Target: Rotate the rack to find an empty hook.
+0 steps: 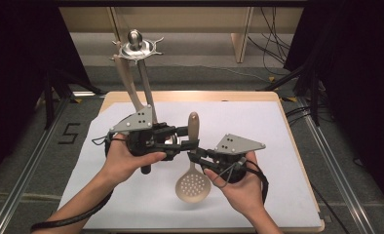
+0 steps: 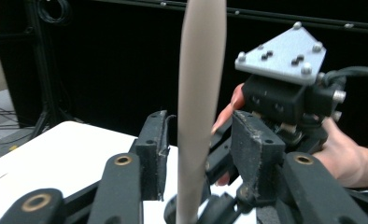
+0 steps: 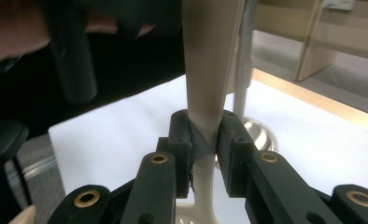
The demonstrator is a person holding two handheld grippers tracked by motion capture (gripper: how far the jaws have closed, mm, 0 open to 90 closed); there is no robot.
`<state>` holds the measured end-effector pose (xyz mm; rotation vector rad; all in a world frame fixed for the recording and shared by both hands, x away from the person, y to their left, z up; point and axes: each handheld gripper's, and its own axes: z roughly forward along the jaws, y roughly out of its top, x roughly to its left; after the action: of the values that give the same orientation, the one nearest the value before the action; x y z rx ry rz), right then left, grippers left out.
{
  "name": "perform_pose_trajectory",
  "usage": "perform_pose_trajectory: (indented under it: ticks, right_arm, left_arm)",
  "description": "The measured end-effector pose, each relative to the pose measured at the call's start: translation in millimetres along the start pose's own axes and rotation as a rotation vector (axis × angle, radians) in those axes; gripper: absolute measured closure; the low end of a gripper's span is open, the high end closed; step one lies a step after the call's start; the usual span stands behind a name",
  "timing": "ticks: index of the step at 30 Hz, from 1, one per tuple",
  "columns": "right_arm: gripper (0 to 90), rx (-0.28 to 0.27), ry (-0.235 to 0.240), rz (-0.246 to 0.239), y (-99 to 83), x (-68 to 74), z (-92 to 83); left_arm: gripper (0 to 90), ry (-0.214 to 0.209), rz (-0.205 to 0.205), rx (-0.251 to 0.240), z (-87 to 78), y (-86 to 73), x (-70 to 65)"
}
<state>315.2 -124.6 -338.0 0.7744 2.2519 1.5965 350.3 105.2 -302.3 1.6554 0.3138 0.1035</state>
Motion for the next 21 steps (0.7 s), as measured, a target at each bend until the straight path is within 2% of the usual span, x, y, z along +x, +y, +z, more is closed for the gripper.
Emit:
perform_pose_trajectory:
  ticks: [1, 2, 3, 5, 9, 13, 16, 21]
  right_arm:
    - [77.8, 0.006, -0.013, 0.040, 0.5, 1.4, -2.0]
    - [77.8, -0.005, -0.029, 0.014, 1.1, -0.5, -2.3]
    - [77.8, -0.004, -0.031, 0.038, 1.3, 0.6, -2.6]
    - [77.8, -0.006, -0.030, 0.044, 1.3, 1.3, -2.6]
    - [77.8, 0.000, -0.047, 0.039, 1.5, 3.8, -2.7]
    - [77.8, 0.008, -0.056, 0.038, 1.5, 5.4, -2.3]
    - [77.8, 0.009, -0.065, 0.016, 1.5, 5.7, -2.2]
    - [77.8, 0.007, -0.046, 0.030, 1.9, 8.4, -1.2]
  left_arm:
    - [55.8, 0.008, 0.007, 0.001, 0.0, -1.2, -0.9]
    - [56.0, 0.011, 0.015, 0.000, 0.5, -2.5, -1.5]
    - [56.7, 0.010, 0.014, -0.001, 0.8, -3.0, -1.7]
    - [58.4, 0.008, 0.019, 0.003, 1.7, -3.5, -1.8]
    - [64.0, 0.005, 0.025, 0.007, 3.1, -3.6, -1.7]
    - [69.2, 0.004, 0.013, 0.005, 3.7, -4.7, 0.4]
    - [70.0, -0.001, 0.010, 0.008, 4.3, -5.6, 2.1]
    - [73.4, -0.014, 0.004, -0.005, 3.2, -5.8, 3.3]
